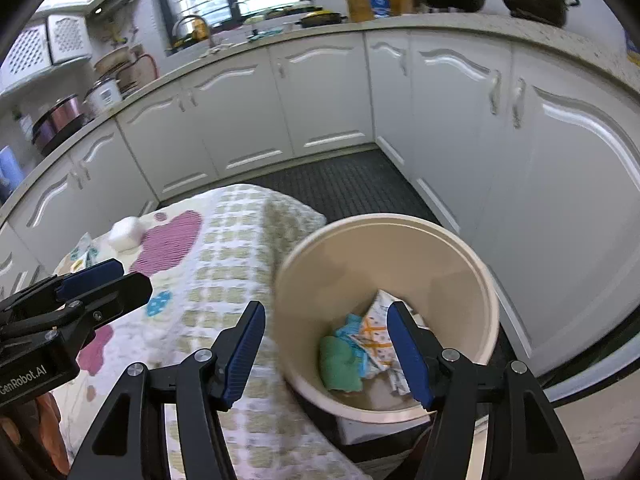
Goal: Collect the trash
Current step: 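Move both open tools back over the table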
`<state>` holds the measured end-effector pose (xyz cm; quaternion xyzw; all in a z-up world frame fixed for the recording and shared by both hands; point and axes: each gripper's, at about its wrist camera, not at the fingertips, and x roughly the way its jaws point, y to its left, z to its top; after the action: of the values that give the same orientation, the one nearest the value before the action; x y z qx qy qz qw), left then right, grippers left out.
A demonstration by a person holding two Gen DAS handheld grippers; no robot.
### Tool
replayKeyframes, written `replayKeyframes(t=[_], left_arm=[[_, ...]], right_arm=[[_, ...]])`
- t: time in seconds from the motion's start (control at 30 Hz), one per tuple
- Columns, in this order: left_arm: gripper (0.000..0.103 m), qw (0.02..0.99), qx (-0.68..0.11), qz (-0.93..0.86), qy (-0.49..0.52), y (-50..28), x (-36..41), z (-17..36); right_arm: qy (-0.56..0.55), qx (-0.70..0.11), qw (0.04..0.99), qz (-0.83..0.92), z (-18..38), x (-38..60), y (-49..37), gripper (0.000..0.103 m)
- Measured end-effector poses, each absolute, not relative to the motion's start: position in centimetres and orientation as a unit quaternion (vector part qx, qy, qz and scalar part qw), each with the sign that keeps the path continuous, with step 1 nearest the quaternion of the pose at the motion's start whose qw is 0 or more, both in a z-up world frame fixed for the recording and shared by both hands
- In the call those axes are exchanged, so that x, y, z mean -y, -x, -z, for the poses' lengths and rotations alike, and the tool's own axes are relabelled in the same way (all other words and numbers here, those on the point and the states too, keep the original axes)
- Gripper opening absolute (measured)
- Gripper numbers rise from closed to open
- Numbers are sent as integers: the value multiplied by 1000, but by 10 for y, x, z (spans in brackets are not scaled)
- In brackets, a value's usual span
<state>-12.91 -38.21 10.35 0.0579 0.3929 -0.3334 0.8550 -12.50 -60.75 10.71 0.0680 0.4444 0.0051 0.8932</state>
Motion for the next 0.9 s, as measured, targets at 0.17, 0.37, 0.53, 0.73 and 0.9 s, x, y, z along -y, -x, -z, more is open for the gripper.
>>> replayKeyframes(t=[0.17, 0.37, 0.53, 0.73, 0.9], left_arm=[[55, 868, -389, 307, -40, 126, 340, -107], [55, 883, -388, 264, -25, 120, 285, -109], [55, 888, -394, 235, -8, 116, 240, -105], [55, 887, -410, 212, 13, 111, 195, -93], [55, 880, -431, 198, 23, 102, 173, -74]], right_arm=[[-59, -446, 893, -35, -108, 577, 123, 62], [-52, -450, 889, -70, -105, 539, 118, 62], [-44, -452, 886, -91, -104, 515, 116, 62], [-38, -452, 884, -113, -103, 489, 111, 62], [-44, -462, 877, -123, -97, 476, 104, 62]])
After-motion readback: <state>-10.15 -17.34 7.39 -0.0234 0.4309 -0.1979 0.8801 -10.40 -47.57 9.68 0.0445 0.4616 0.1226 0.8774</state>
